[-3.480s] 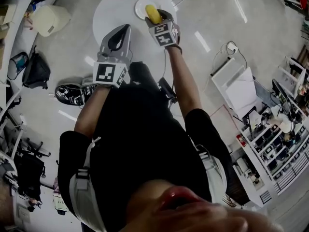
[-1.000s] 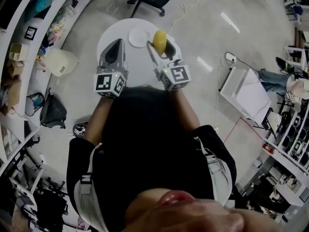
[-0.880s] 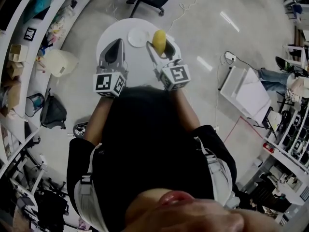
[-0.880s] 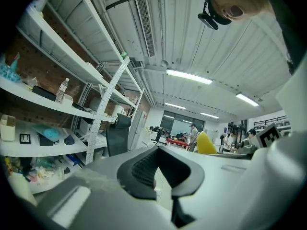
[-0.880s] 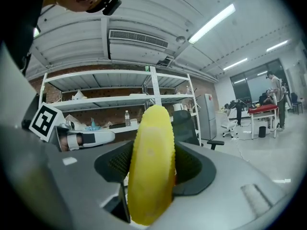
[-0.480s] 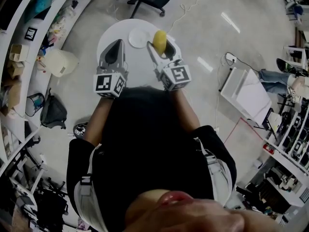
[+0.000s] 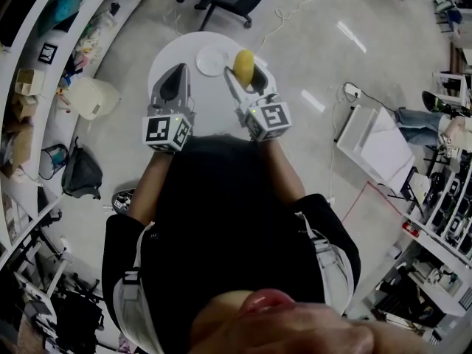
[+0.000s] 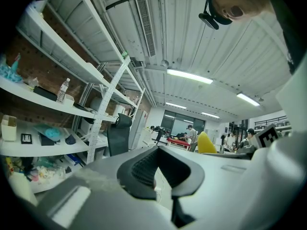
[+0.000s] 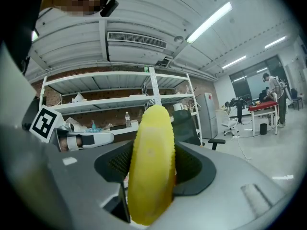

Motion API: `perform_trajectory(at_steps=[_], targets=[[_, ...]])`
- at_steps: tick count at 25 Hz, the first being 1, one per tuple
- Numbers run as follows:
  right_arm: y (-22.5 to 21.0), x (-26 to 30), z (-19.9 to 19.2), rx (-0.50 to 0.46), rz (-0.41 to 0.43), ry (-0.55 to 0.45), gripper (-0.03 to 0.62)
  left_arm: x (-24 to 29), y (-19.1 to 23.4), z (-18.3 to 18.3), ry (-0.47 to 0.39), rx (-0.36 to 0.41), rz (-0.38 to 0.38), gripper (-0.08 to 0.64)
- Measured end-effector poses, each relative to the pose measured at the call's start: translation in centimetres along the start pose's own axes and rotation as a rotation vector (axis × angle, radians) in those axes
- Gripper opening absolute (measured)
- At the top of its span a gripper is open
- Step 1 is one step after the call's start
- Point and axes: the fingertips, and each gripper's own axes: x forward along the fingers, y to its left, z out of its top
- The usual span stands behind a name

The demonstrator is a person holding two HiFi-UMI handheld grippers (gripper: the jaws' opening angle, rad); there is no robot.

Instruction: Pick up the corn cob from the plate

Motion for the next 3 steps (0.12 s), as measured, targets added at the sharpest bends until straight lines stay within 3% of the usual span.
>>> perform_trajectory(at_steps=[3], targets=[[0.27, -0.07, 0.09, 0.002, -0.001, 0.004, 0.255, -0.29, 0.20, 0.04, 0.000, -0.019, 0.015, 0.006]])
